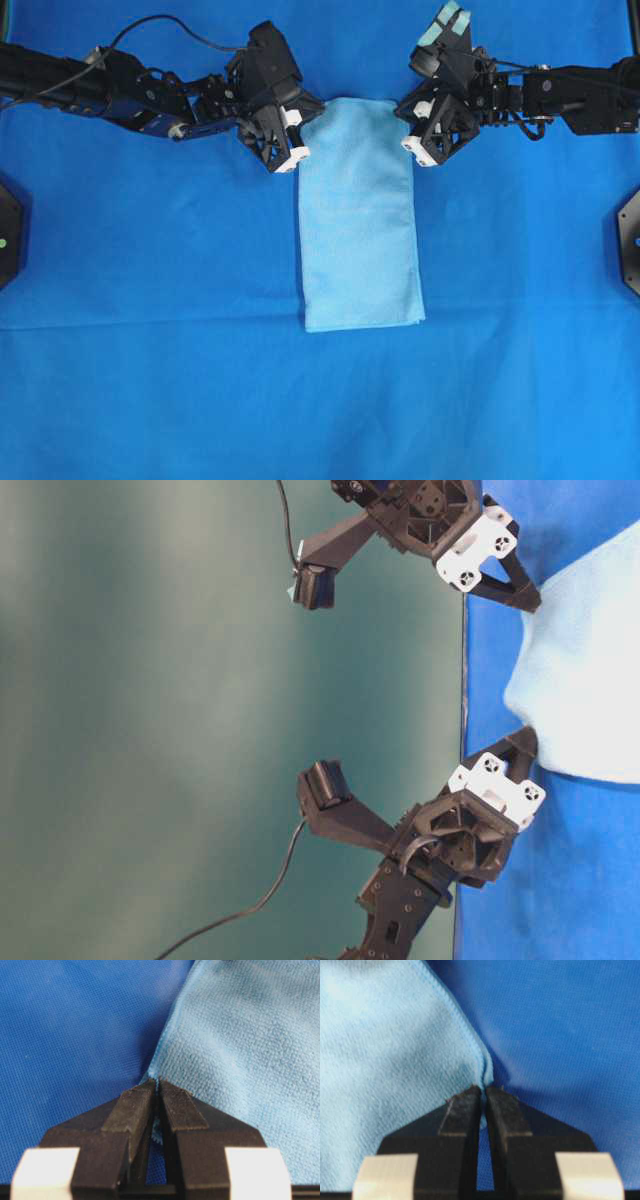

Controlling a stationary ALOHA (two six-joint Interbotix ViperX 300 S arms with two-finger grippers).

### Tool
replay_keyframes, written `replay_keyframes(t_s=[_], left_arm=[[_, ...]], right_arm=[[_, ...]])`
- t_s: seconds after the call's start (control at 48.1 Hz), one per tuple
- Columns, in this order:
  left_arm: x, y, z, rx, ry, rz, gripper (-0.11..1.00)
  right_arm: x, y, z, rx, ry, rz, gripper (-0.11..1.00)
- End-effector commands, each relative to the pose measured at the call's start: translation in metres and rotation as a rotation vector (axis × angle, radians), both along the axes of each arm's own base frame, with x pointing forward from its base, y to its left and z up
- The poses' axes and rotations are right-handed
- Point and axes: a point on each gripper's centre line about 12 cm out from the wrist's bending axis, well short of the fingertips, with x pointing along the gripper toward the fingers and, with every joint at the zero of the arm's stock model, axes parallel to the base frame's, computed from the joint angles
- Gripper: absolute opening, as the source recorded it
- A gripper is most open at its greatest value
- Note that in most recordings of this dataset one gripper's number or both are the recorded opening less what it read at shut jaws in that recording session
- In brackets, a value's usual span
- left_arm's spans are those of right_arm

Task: Fold the light blue towel.
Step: 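Move both grippers to the strip's top corners and grasp them, then pull the top corners down toward the bottom edge, folding the strip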

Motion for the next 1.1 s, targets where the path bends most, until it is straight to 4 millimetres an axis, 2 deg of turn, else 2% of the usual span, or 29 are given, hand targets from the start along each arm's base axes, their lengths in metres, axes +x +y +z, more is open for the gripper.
replay_keyframes(t_s=[0.0, 0.104, 0.312, 0.437, 0.769, 0.852, 0.936, 1.081], left_arm=[[0.001, -0.002, 0.012, 0.006, -0.022, -0.003, 0.04], [0.0, -0.001, 0.023, 0.01, -0.027, -0.004, 0.04], [-0.002, 0.005, 0.067, 0.066, -0.087, -0.005, 0.04], [-0.002, 0.008, 0.084, 0.136, -0.106, -0.032, 0.04], [-0.002, 0.007, 0.088, 0.178, -0.096, -0.058, 0.04], [-0.001, -0.002, 0.09, 0.18, -0.098, -0.08, 0.04], [0.002, -0.02, 0.095, 0.195, -0.102, -0.13, 0.04], [0.004, -0.058, 0.099, 0.191, -0.097, -0.223, 0.04]], right_arm=[[-0.004, 0.001, 0.001, -0.003, 0.026, -0.01, 0.05], [-0.005, -0.002, 0.014, -0.026, 0.029, -0.026, 0.05], [-0.012, -0.007, 0.054, -0.088, 0.012, -0.066, 0.04], [-0.015, -0.007, 0.068, -0.108, -0.005, -0.076, 0.05], [-0.013, -0.003, 0.071, -0.109, -0.013, -0.067, 0.05], [-0.011, 0.005, 0.075, -0.111, -0.021, -0.05, 0.04], [-0.011, 0.016, 0.082, -0.109, -0.022, -0.041, 0.05], [-0.015, 0.048, 0.09, -0.096, 0.018, -0.018, 0.04]])
